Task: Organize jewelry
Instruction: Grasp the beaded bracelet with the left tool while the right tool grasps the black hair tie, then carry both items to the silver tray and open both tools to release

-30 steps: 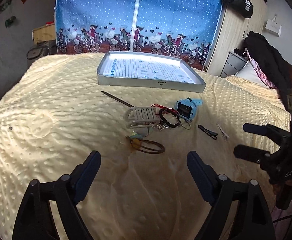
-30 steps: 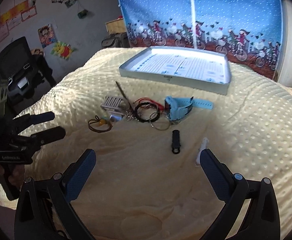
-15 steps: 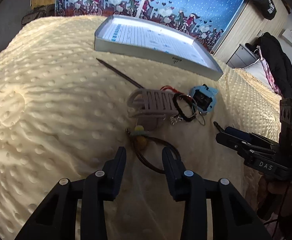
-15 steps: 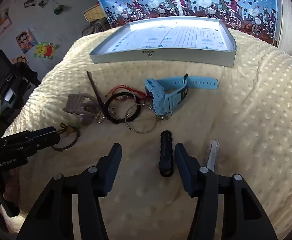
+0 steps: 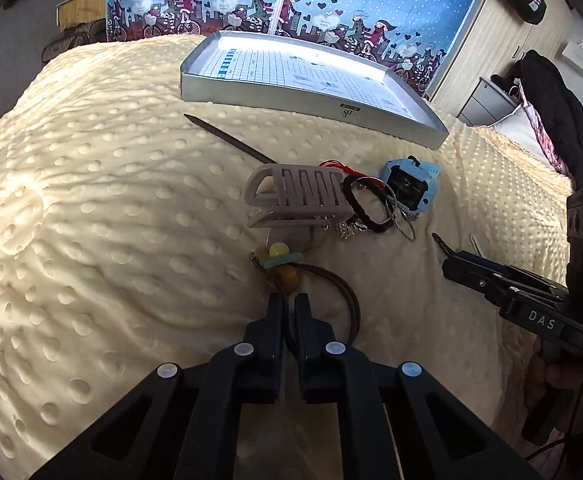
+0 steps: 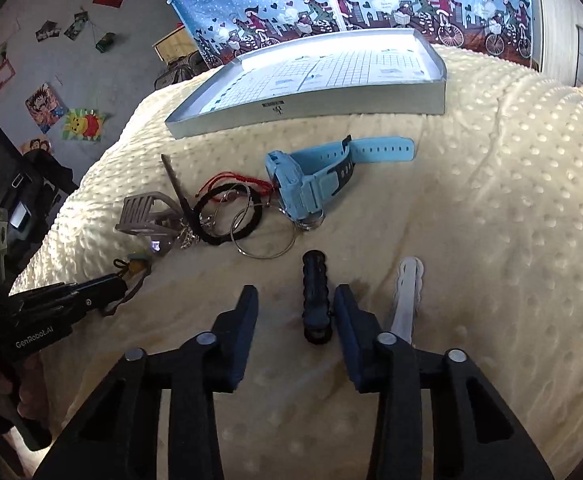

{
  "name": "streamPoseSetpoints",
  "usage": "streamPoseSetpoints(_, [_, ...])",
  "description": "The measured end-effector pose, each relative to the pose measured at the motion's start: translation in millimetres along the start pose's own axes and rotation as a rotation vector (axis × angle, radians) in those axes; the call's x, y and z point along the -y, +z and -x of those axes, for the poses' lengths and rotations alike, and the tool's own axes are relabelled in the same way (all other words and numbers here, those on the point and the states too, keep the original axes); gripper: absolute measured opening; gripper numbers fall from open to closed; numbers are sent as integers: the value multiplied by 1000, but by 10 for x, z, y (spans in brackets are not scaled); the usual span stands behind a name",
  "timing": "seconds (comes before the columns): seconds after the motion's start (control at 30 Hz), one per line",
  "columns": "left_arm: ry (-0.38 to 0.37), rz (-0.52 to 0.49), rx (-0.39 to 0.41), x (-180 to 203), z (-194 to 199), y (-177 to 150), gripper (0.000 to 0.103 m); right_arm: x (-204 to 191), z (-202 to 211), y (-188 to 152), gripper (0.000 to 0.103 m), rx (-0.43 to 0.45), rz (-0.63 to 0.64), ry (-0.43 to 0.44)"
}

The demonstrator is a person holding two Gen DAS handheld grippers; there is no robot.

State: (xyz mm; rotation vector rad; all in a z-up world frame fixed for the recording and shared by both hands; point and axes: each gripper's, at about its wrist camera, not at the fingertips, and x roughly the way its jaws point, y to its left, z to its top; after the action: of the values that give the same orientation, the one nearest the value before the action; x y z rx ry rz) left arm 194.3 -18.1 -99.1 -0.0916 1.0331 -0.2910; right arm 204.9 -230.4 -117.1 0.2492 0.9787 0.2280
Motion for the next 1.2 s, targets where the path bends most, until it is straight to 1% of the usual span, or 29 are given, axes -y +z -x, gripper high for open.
streamPoseSetpoints(0.07, [-4, -8, 3, 2, 29, -17, 4, 50, -11, -34, 24, -8, 5, 5])
streamPoseSetpoints(0.1, [-7, -15, 5, 18, 46, -28, 4, 68, -6, -46, 17, -11, 8, 15])
streamPoseSetpoints(0.13, [-9, -24, 6, 45, 58, -38, 4, 61, -23, -53, 14, -20, 6, 36])
streamPoseSetpoints(0.27, [-6, -79, -2, 196, 89, -111, 3, -21, -99, -98, 14, -40, 9, 84])
streamPoseSetpoints(0.33, [0, -97, -1, 265, 118, -138, 3, -58, -111, -94, 14, -38, 12, 95])
streamPoseSetpoints(0.43, [23, -112, 18, 351, 196, -162, 3, -48, -85, -87, 14, -22, -20, 128])
streamPoseSetpoints(0.5, [31, -125, 36, 396, 261, -167, 3, -38, -55, -85, 14, -9, -44, 153])
streamPoseSetpoints(0.6, [51, -141, 51, 434, 354, -136, 3, -82, -8, -55, 14, 23, -38, 164])
streamPoseSetpoints(0.7, [62, -135, 62, 449, 415, -75, 3, -128, 72, 7, 14, 81, -25, 173])
streamPoseSetpoints(0.83, [51, -122, 76, 497, 483, 86, 3, -93, 185, 61, 14, 136, -30, 183])
streamPoseSetpoints(0.97, [37, -127, 118, 598, 525, 307, 3, 32, 341, 152, 14, 205, -30, 180])
streamPoseSetpoints(1.03, [26, -112, 145, 636, 529, 466, 3, 99, 404, 286, 14, 264, -21, 171])
streamPoseSetpoints(1.1, [14, -90, 175, 672, 502, 644, 3, 174, 443, 452, 14, 318, 15, 155])
streamPoseSetpoints(1.2, [23, -95, 236, 770, 387, 959, 3, 298, 451, 756, 14, 367, 63, 117])
